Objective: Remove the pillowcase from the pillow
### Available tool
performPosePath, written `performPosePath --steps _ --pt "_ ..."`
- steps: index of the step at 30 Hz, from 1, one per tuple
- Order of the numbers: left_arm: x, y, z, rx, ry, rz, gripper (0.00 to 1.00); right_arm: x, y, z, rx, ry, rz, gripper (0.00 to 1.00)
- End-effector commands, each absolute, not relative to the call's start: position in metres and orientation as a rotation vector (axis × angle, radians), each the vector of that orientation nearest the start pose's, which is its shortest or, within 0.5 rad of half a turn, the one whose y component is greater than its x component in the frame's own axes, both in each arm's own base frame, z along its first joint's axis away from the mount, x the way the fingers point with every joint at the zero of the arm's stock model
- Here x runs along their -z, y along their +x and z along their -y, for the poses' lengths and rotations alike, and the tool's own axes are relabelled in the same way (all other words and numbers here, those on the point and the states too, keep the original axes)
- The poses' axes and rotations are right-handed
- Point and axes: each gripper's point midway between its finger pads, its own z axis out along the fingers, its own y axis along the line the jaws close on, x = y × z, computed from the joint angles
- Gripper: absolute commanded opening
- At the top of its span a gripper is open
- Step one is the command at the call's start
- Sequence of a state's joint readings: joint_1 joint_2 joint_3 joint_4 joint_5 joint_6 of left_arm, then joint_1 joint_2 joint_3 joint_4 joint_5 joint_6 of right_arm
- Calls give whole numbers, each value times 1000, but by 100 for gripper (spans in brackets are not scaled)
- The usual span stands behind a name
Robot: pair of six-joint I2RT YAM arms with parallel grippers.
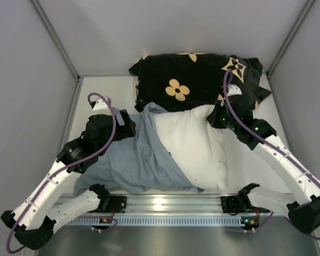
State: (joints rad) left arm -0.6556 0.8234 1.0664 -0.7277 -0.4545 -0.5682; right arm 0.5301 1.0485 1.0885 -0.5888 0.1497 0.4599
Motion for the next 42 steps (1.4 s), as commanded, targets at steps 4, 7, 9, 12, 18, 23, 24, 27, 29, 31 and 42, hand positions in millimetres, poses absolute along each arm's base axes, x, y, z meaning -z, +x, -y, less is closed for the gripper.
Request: performPosePath --steps 4,7,9,12,18,23,24,27,29,31,42 --pt "-266 229 136 450 -116 -2081 99 -280 320 -168 -529 7 -2069 0" --pt "-258 226 130 435 -149 -2082 99 -270 327 -160 -497 22 -2091 0" --pt "-247 224 119 366 -187 -2106 99 -260 328 -163 -537 7 -2125 0" --pt "-236 224 100 266 -262 -2107 99 -254 330 -158 -573 17 -2152 0" --pt "-218 220 92 199 -252 -2147 99 -250 329 -143 -565 99 -2172 0" --pt "-230 215 90 205 -269 -2153 98 -237 336 -136 -521 147 -2224 0" --pt "-230 214 89 206 -272 -2154 98 -237 338 -134 -521 159 -2227 0" --pt "-224 209 87 203 -295 -2179 98 -231 343 -133 -518 179 -2247 0" --pt "-212 206 88 197 -289 -2212 97 -225 346 -132 -508 189 -2267 0" --pt "-204 203 91 206 -292 -2247 97 -226 348 -129 -510 201 -2269 0" --pt "-188 190 100 242 -300 -2345 92 -230 355 -120 -503 215 -2280 0"
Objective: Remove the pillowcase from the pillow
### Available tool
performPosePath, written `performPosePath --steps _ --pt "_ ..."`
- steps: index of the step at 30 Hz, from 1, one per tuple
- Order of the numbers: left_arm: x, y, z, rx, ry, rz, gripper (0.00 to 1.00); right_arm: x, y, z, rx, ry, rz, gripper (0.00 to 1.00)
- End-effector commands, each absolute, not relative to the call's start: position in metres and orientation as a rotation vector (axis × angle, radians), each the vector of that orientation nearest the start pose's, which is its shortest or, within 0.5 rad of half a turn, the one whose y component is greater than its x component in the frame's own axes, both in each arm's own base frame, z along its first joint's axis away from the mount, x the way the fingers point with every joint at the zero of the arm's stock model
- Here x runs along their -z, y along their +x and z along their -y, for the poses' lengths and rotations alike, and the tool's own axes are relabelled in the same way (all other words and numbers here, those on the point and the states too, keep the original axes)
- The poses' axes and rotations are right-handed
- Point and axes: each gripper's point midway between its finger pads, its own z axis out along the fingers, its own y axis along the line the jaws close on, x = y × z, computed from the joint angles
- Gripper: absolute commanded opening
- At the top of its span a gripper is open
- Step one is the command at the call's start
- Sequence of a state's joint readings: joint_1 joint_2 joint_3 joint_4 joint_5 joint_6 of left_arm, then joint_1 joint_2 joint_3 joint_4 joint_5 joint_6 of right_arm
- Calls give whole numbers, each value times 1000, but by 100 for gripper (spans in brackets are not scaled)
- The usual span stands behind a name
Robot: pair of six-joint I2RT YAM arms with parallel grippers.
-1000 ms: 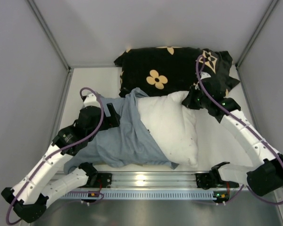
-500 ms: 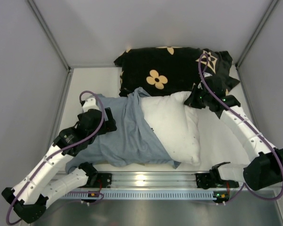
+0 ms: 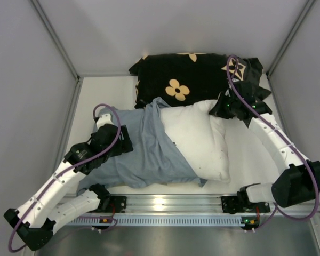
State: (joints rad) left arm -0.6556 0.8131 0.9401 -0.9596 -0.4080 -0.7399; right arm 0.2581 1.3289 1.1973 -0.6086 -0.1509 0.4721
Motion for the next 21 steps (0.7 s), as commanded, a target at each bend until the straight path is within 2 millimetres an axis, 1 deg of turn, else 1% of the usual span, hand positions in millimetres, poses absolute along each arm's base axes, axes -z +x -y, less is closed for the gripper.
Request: performPosePath --steps 1,3,4,6,8,10,13,14,16,17,19,21 --pt "-187 189 100 250 -303 -2348 91 -230 355 -120 -506 214 -2281 0" --pt "-183 186 103 274 -308 -2365 87 -229 354 -123 -527 207 -2286 0" --pt "-181 185 105 284 -304 -2374 83 -227 354 -124 -532 208 -2291 0" --pt "-180 183 108 307 -316 -2383 78 -228 355 -126 -544 196 -2293 0" --pt "-181 182 109 319 -323 -2383 71 -230 356 -128 -554 184 -2291 0" --pt "-183 183 109 328 -343 -2370 67 -232 357 -130 -568 170 -2290 0" --pt "-190 185 105 327 -378 -2334 60 -234 359 -140 -625 142 -2298 0" --pt "-190 186 104 320 -389 -2328 52 -238 357 -146 -670 124 -2299 0" --pt "-190 187 103 311 -391 -2326 43 -240 357 -152 -711 118 -2303 0" --pt "-190 186 105 322 -393 -2331 30 -243 356 -154 -737 115 -2301 0" --pt "-195 182 112 390 -390 -2337 15 -247 352 -156 -753 107 -2290 0" --pt "-207 176 115 471 -399 -2303 0 -248 348 -155 -754 105 -2286 0"
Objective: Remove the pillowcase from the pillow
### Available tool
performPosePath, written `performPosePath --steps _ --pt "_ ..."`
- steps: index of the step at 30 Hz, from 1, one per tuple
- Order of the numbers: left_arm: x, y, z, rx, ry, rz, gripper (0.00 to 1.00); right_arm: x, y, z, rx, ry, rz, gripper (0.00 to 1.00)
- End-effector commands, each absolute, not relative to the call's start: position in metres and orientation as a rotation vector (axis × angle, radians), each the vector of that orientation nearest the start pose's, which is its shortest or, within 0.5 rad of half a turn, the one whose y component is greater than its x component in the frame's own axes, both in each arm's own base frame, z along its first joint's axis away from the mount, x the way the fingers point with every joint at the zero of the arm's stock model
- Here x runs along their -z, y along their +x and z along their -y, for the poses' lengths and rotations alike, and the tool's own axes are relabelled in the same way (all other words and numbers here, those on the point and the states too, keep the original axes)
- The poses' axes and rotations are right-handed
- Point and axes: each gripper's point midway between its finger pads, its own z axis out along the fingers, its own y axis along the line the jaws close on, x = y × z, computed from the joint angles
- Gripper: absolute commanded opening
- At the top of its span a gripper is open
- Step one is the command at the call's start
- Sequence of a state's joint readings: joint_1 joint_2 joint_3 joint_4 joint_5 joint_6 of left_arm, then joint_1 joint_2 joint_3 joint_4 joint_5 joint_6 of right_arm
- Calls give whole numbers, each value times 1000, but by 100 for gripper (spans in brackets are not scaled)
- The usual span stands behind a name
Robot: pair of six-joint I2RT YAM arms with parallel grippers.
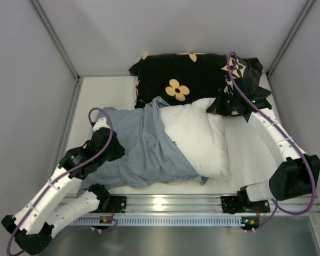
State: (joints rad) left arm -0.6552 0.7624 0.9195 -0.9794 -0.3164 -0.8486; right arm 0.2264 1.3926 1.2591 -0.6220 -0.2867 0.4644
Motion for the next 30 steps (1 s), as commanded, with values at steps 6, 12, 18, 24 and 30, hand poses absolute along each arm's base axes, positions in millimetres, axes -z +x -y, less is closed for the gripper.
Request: performPosePath --steps 6,12,18,24,30 --pt "-276 162 94 564 -399 -2126 0 -256 338 -153 -760 93 -2241 0" --pt "-343 141 35 522 -532 -1869 0 -245 336 -148 -720 61 -2232 0" --pt "-363 112 -28 399 -651 -1712 0 -236 338 -144 -701 78 -2173 0" --pt "-362 111 -35 365 -657 -1702 0 -226 338 -156 -793 78 -2162 0" --pt "-342 139 3 341 -552 -1835 0 -237 342 -145 -719 97 -2118 0"
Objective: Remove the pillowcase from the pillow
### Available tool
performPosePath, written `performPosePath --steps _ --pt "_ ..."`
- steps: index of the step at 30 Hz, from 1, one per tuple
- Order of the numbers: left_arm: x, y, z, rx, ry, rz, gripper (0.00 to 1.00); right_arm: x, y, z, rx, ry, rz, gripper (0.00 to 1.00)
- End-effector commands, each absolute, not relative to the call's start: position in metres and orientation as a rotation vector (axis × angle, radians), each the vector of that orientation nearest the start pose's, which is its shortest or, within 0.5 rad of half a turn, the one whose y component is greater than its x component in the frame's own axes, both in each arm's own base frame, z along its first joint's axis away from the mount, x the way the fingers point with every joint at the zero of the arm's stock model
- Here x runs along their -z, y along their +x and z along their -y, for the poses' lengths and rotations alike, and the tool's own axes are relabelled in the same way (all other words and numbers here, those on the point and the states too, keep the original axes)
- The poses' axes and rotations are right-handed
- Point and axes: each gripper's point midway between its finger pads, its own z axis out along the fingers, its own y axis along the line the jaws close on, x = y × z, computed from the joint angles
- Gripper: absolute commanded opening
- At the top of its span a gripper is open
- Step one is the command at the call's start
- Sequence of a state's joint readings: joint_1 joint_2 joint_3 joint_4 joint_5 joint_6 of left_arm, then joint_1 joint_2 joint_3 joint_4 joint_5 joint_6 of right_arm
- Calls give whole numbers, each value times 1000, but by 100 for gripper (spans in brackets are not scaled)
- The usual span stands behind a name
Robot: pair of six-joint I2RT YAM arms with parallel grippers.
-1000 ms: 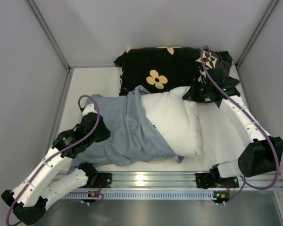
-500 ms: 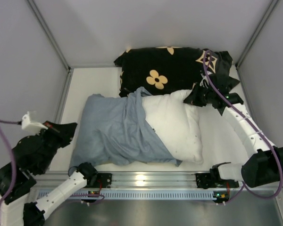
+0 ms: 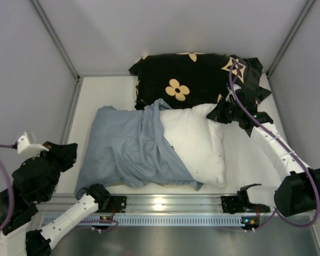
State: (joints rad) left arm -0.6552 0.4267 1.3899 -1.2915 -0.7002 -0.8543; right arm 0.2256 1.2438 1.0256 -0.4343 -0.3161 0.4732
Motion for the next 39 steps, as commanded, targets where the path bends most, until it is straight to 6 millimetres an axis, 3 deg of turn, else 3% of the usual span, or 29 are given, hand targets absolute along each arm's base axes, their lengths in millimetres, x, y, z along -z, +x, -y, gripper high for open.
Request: performPosePath --steps 1,2,3,4,6,8,16,18,19,20,23,26,28,29,31,32,35,39 --pt "-329 146 25 355 -478 -1929 30 -240 343 -144 -717 100 -2110 0" --pt "-309 153 36 332 -451 -2001 54 -243 342 -145 -724 102 -2103 0" --pt "-299 166 52 329 -426 -2051 87 -246 341 -145 -731 99 -2096 0" --pt "-288 168 72 376 -352 -2114 93 -250 339 -148 -752 91 -2090 0" --pt "-259 182 94 365 -281 -2207 99 -254 336 -150 -773 82 -2081 0" --pt "-246 193 107 360 -252 -2242 99 -255 333 -151 -784 76 -2076 0" --pt "-198 217 109 123 -268 -2378 99 -265 325 -149 -785 66 -2042 0" --pt "-194 216 113 144 -257 -2389 82 -268 326 -149 -786 65 -2038 0" --pt "-191 214 111 141 -259 -2391 60 -268 327 -148 -784 69 -2037 0" --pt "-192 212 108 145 -265 -2380 1 -269 327 -149 -786 67 -2036 0" --pt "-214 203 94 205 -314 -2269 0 -266 329 -148 -780 75 -2042 0" --pt "-256 185 67 264 -401 -2121 0 -266 332 -144 -764 92 -2039 0" --pt "-277 167 35 213 -478 -2045 0 -265 334 -140 -736 113 -2033 0" --pt "-304 156 20 246 -519 -1963 0 -267 333 -137 -725 119 -2022 0" --pt "-319 137 -16 157 -594 -1900 0 -266 336 -130 -686 147 -2013 0" --pt "-340 124 -33 183 -640 -1825 0 -267 335 -127 -675 158 -2007 0" --pt "-359 95 -77 131 -719 -1705 0 -266 337 -117 -632 198 -1997 0" --pt "-370 77 -96 173 -744 -1618 0 -262 340 -98 -585 282 -1986 0"
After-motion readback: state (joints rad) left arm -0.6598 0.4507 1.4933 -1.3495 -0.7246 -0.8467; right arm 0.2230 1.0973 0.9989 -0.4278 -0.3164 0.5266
